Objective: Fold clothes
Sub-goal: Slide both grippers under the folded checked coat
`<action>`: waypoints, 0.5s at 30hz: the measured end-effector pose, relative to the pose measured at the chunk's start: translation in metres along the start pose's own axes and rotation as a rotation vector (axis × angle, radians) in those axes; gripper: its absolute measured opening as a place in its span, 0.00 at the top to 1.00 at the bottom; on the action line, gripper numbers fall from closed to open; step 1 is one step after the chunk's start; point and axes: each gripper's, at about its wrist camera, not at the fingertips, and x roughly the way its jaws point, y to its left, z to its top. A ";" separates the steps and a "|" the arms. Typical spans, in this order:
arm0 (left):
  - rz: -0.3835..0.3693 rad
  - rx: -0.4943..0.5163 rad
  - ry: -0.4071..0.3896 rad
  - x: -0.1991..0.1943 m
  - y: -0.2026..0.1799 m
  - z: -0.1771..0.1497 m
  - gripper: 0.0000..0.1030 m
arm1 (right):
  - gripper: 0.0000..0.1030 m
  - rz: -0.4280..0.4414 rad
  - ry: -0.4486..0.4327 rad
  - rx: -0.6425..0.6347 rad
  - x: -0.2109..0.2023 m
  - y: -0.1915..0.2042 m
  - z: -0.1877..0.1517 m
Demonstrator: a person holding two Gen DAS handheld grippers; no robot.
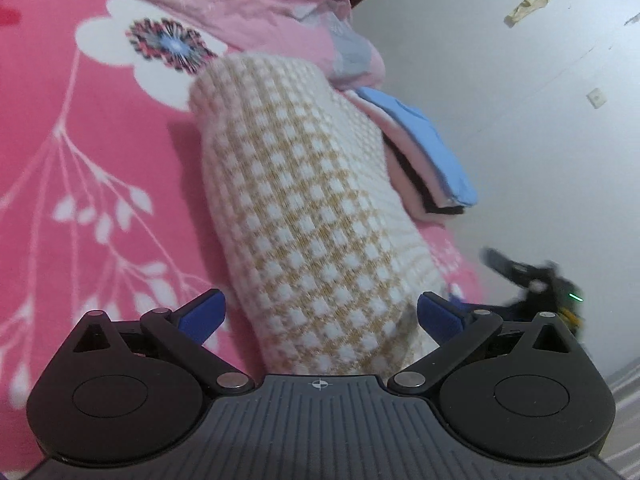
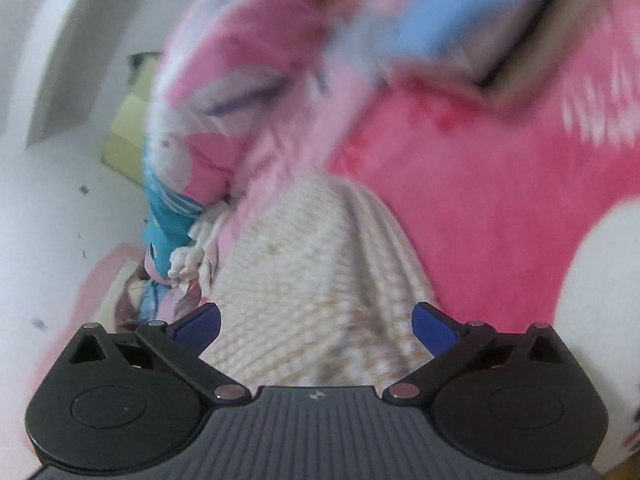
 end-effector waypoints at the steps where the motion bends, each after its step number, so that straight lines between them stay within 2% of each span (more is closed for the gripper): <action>1: -0.014 -0.004 0.007 0.003 0.001 -0.001 0.00 | 0.00 0.005 0.031 0.024 0.008 -0.008 0.003; 4: -0.053 -0.011 0.026 0.011 0.004 -0.002 0.00 | 0.00 0.027 0.105 0.037 0.028 -0.021 0.010; 7: -0.084 -0.011 0.044 0.019 0.006 -0.001 0.00 | 0.00 0.048 0.172 -0.015 0.041 -0.015 0.013; 10: -0.097 -0.016 0.054 0.026 0.006 0.000 0.00 | 0.00 0.067 0.253 -0.063 0.053 -0.010 0.015; 15: -0.107 -0.038 0.076 0.036 0.007 0.006 0.00 | 0.00 0.156 0.372 -0.092 0.070 -0.010 0.028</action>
